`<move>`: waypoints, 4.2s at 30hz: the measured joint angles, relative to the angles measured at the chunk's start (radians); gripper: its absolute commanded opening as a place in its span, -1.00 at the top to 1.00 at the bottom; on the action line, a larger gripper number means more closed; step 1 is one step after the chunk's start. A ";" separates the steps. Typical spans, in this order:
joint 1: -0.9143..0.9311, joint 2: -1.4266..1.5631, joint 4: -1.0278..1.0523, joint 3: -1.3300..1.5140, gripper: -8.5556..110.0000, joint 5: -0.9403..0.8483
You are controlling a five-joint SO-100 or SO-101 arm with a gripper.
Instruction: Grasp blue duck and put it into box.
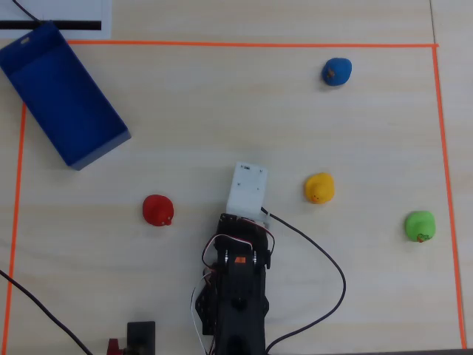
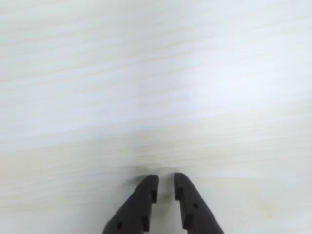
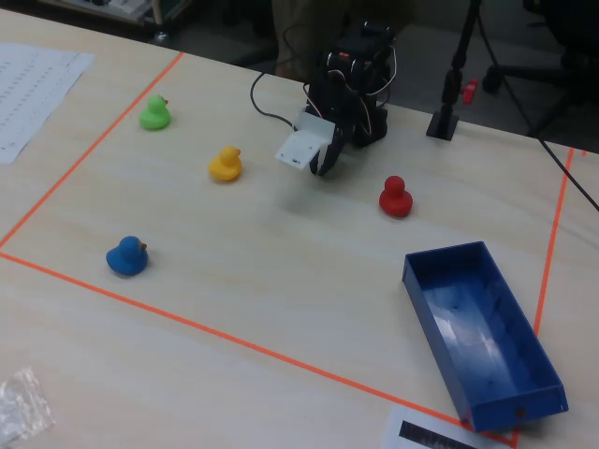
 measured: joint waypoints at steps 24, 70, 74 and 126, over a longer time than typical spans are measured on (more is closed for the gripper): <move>0.314 -1.428 -1.456 -0.931 0.46 -0.114; 0.238 -2.436 -0.454 -2.557 0.85 0.403; 0.021 -2.286 -0.092 -2.536 0.85 0.538; -0.391 -0.976 -0.810 -0.776 0.86 0.293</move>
